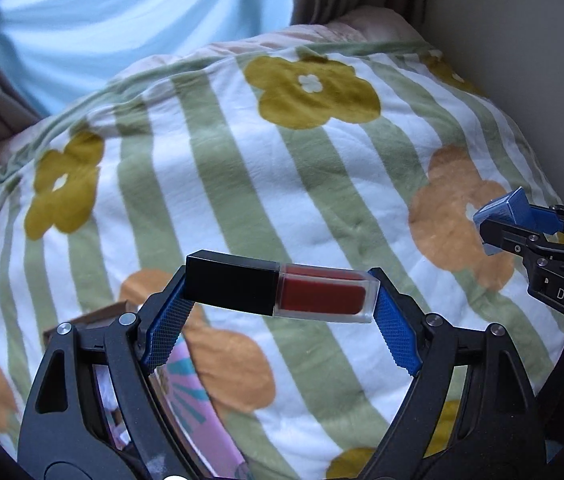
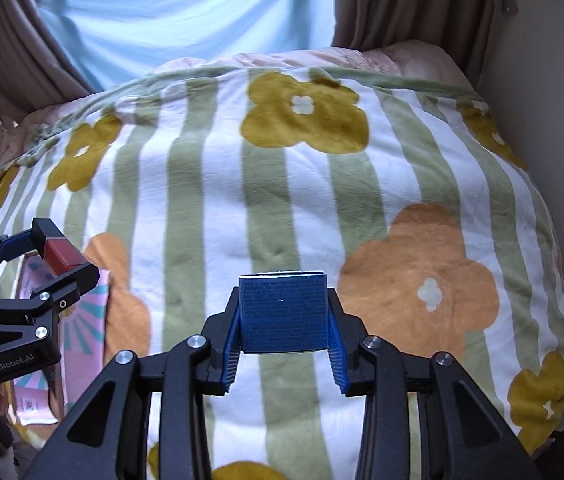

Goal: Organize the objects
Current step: 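Carry the lip gloss and blue cube with both tools over the box, then open both tools to drop the lip gloss and blue cube into the box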

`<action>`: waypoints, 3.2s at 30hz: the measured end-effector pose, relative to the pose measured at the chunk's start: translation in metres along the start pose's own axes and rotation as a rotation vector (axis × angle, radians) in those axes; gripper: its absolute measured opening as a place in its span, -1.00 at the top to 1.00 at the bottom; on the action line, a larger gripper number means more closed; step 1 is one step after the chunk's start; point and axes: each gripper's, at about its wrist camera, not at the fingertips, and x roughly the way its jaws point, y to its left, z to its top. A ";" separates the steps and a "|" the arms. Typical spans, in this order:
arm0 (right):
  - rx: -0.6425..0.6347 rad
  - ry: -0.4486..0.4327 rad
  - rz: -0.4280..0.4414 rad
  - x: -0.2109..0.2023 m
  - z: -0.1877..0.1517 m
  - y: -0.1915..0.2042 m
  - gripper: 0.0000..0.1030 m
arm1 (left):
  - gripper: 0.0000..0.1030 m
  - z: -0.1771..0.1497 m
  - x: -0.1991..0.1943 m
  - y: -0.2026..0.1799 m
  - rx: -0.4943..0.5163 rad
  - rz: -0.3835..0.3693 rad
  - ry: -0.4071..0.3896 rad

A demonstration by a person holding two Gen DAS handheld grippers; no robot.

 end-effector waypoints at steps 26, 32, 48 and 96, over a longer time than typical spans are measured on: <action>-0.141 -0.020 0.053 -0.074 -0.051 0.060 0.34 | -0.62 -0.113 -0.115 0.029 -0.333 0.087 -0.034; -0.210 -0.037 0.093 -0.077 -0.040 0.086 0.34 | -0.62 -0.124 -0.130 0.047 -0.384 0.133 -0.054; -0.504 -0.023 0.242 -0.039 -0.011 0.205 0.34 | -0.62 -0.201 -0.133 0.134 -0.687 0.276 0.016; -0.846 0.279 0.439 0.127 -0.036 0.339 -0.99 | -0.99 -0.284 -0.022 0.188 -1.121 0.272 0.165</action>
